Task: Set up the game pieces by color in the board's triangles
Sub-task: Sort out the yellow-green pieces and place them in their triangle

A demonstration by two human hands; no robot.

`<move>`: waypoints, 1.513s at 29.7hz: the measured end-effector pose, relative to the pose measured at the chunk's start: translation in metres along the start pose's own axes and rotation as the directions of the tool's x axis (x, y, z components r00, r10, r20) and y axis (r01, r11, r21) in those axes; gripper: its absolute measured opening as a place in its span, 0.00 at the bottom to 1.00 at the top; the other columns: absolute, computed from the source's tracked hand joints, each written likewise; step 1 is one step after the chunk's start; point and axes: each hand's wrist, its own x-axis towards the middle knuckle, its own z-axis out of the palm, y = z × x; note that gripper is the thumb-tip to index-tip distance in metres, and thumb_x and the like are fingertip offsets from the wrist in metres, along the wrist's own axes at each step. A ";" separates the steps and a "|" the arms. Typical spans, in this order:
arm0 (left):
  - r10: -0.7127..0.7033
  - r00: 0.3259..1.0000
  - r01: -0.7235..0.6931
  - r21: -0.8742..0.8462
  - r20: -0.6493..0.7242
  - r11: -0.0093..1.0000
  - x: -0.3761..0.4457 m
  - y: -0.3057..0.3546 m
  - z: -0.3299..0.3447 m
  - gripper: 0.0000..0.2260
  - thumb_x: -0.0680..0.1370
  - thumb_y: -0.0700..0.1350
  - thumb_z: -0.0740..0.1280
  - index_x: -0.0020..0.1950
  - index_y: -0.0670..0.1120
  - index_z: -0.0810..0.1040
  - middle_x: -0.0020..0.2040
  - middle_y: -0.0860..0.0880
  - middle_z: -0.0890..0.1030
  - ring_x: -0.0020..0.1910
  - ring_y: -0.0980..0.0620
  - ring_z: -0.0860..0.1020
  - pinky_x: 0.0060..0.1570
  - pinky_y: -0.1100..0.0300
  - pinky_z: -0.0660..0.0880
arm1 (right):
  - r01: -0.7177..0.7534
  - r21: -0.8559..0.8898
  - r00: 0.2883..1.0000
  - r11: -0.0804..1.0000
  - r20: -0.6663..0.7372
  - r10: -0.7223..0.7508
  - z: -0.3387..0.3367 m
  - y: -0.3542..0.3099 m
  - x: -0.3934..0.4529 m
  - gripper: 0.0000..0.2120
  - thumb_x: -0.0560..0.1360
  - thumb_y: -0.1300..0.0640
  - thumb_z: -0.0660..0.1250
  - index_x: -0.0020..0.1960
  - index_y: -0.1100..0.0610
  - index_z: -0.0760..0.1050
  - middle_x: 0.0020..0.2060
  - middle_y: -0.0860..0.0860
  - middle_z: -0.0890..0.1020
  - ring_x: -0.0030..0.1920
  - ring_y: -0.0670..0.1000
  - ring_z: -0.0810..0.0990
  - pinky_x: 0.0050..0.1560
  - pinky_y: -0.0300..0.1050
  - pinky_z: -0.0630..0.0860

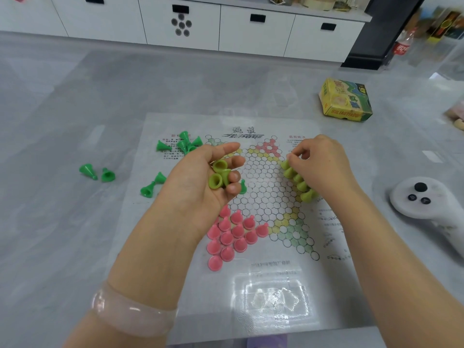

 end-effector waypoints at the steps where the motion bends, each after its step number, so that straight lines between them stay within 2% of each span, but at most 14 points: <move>1: 0.000 1.000 0.000 0.000 0.000 1.000 0.000 0.000 0.000 0.12 0.76 0.37 0.57 0.56 0.38 0.76 0.33 0.46 0.75 0.25 0.55 0.67 0.20 0.67 0.64 | -0.008 0.012 1.000 1.000 0.011 0.008 0.000 0.000 0.000 0.07 0.73 0.55 0.64 0.39 0.55 0.79 0.40 0.52 0.78 0.43 0.58 0.78 0.47 0.53 0.78; 6: 0.000 1.000 0.000 0.005 0.002 1.000 0.000 0.000 0.000 0.12 0.76 0.37 0.57 0.56 0.38 0.76 0.33 0.47 0.75 0.26 0.55 0.67 0.20 0.67 0.64 | -0.005 0.007 1.000 1.000 0.001 0.005 -0.002 -0.002 -0.002 0.07 0.73 0.55 0.64 0.39 0.55 0.79 0.40 0.51 0.77 0.44 0.56 0.77 0.46 0.51 0.77; 9: 0.000 1.000 0.000 0.003 0.003 1.000 -0.001 0.000 0.000 0.12 0.76 0.37 0.57 0.56 0.39 0.76 0.33 0.46 0.75 0.26 0.55 0.67 0.20 0.68 0.64 | -0.039 0.070 0.998 0.997 0.055 0.035 -0.002 -0.001 -0.002 0.08 0.73 0.55 0.64 0.40 0.56 0.80 0.36 0.53 0.81 0.40 0.56 0.79 0.40 0.52 0.80; 11: -0.001 1.000 0.001 0.002 0.001 1.000 -0.001 0.000 0.000 0.12 0.76 0.37 0.57 0.56 0.38 0.76 0.33 0.46 0.75 0.25 0.55 0.67 0.20 0.68 0.64 | -0.036 0.076 0.998 0.996 0.062 0.032 -0.002 0.000 -0.002 0.09 0.74 0.54 0.64 0.40 0.55 0.80 0.36 0.54 0.81 0.40 0.58 0.79 0.41 0.53 0.80; 14: -0.002 1.000 0.002 0.001 -0.001 1.000 -0.001 0.000 0.000 0.12 0.76 0.37 0.57 0.56 0.38 0.76 0.33 0.47 0.75 0.25 0.55 0.67 0.20 0.68 0.64 | -0.001 0.046 1.000 0.999 0.021 0.000 -0.008 -0.002 -0.004 0.13 0.75 0.52 0.63 0.37 0.57 0.79 0.34 0.51 0.78 0.37 0.53 0.78 0.38 0.43 0.74; 16: 0.000 1.000 0.000 0.004 -0.001 1.000 -0.001 0.000 0.000 0.12 0.76 0.37 0.57 0.56 0.39 0.76 0.33 0.47 0.75 0.25 0.55 0.67 0.20 0.67 0.64 | 0.020 0.020 1.000 1.000 -0.017 -0.020 -0.014 0.000 -0.003 0.14 0.76 0.53 0.62 0.40 0.60 0.80 0.38 0.53 0.77 0.41 0.53 0.75 0.38 0.42 0.69; 18: 0.001 1.000 -0.001 0.004 -0.002 1.000 -0.001 0.001 -0.001 0.12 0.76 0.37 0.57 0.56 0.39 0.76 0.33 0.47 0.75 0.26 0.55 0.67 0.20 0.67 0.64 | 0.022 0.029 0.999 0.999 -0.025 -0.021 -0.020 0.003 -0.002 0.12 0.76 0.54 0.62 0.42 0.59 0.79 0.41 0.52 0.74 0.38 0.50 0.72 0.34 0.39 0.65; 20: -0.002 1.000 0.002 0.000 -0.002 1.000 -0.001 0.001 0.000 0.12 0.76 0.37 0.57 0.56 0.39 0.76 0.33 0.47 0.75 0.25 0.55 0.67 0.20 0.67 0.64 | 0.021 0.047 1.000 0.999 0.002 -0.021 -0.025 0.006 -0.001 0.09 0.76 0.54 0.63 0.41 0.57 0.79 0.38 0.48 0.72 0.34 0.44 0.69 0.31 0.34 0.62; 22: -0.002 1.000 0.002 -0.002 -0.001 1.000 -0.001 0.001 0.000 0.12 0.76 0.37 0.57 0.56 0.39 0.76 0.32 0.47 0.75 0.25 0.55 0.67 0.20 0.67 0.64 | 0.049 0.048 0.996 0.998 0.066 -0.052 -0.029 0.007 -0.003 0.08 0.75 0.53 0.65 0.41 0.55 0.78 0.36 0.45 0.71 0.34 0.41 0.68 0.32 0.33 0.61; 25: -0.001 1.000 0.001 0.003 -0.002 1.000 -0.002 0.001 0.000 0.12 0.76 0.37 0.57 0.56 0.39 0.76 0.33 0.47 0.75 0.26 0.55 0.67 0.20 0.67 0.64 | 0.111 0.034 0.980 0.993 0.164 -0.115 -0.030 0.005 -0.006 0.04 0.73 0.52 0.67 0.42 0.52 0.78 0.39 0.46 0.73 0.36 0.43 0.69 0.34 0.35 0.63; 28: -0.006 1.000 0.006 0.000 0.000 1.000 -0.002 0.001 0.001 0.12 0.76 0.37 0.57 0.56 0.39 0.76 0.32 0.47 0.75 0.26 0.55 0.67 0.20 0.68 0.64 | 0.148 -0.008 0.969 0.989 0.200 -0.144 -0.028 0.003 -0.008 0.03 0.72 0.54 0.69 0.44 0.53 0.80 0.42 0.49 0.75 0.41 0.47 0.70 0.39 0.40 0.64; 32: -0.003 1.000 0.003 -0.007 0.000 1.000 -0.001 0.001 0.000 0.12 0.76 0.37 0.57 0.56 0.39 0.76 0.33 0.47 0.75 0.26 0.55 0.67 0.20 0.67 0.64 | 0.146 -0.025 0.971 0.989 0.196 -0.138 -0.025 0.002 -0.008 0.04 0.72 0.57 0.68 0.45 0.55 0.81 0.42 0.50 0.75 0.42 0.48 0.71 0.42 0.41 0.65; 39: -0.002 1.000 0.002 -0.013 -0.003 1.000 -0.001 0.002 -0.001 0.12 0.76 0.37 0.57 0.56 0.38 0.76 0.32 0.47 0.75 0.26 0.55 0.67 0.20 0.67 0.64 | 0.134 0.001 0.980 0.991 0.148 -0.132 -0.026 0.002 -0.007 0.02 0.73 0.56 0.68 0.43 0.53 0.79 0.41 0.49 0.74 0.41 0.48 0.70 0.42 0.41 0.63; 45: 0.001 1.000 -0.001 -0.013 -0.005 1.000 0.000 0.002 -0.001 0.12 0.76 0.37 0.57 0.57 0.38 0.75 0.32 0.47 0.75 0.26 0.55 0.67 0.20 0.67 0.64 | 0.159 -0.019 0.972 0.987 0.176 -0.153 -0.024 0.002 -0.008 0.03 0.72 0.57 0.68 0.44 0.54 0.80 0.41 0.49 0.74 0.43 0.48 0.70 0.42 0.40 0.63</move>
